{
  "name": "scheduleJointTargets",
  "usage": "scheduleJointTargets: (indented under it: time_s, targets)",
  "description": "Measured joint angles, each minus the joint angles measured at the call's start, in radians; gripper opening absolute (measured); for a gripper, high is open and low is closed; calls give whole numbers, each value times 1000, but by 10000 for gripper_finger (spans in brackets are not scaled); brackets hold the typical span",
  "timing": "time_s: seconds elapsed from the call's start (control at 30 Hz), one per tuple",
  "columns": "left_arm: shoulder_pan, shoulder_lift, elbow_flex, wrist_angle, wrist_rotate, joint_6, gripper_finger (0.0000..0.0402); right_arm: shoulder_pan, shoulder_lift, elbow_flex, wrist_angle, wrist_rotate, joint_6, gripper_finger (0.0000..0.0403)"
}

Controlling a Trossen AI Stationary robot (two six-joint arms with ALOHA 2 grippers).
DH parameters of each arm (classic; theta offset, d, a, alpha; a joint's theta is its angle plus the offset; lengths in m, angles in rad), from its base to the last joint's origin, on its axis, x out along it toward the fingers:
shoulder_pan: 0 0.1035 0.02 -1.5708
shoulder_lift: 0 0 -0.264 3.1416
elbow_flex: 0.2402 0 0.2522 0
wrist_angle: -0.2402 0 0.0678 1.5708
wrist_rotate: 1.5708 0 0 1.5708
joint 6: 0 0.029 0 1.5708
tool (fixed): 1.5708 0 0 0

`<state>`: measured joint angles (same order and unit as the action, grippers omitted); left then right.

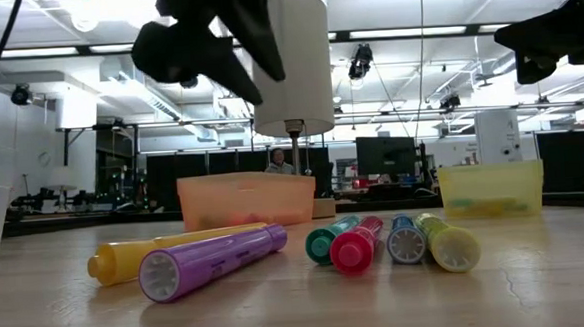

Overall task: Pick & Place Markers
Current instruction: Put the yellow highlighter pen into the white bin

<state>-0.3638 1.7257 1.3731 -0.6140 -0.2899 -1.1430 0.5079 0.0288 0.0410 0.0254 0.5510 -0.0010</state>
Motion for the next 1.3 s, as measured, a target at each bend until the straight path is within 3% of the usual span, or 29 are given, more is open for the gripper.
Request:
scheduleJointTargets:
  time_s: [0.37,1.3]
  targets:
    - [-14,113,-6,-28,127,-31,140,0,0,0,0,0,0,9]
    - [-75,287,18,-66,152,-10,125,0,0,0,-3,0,0,9]
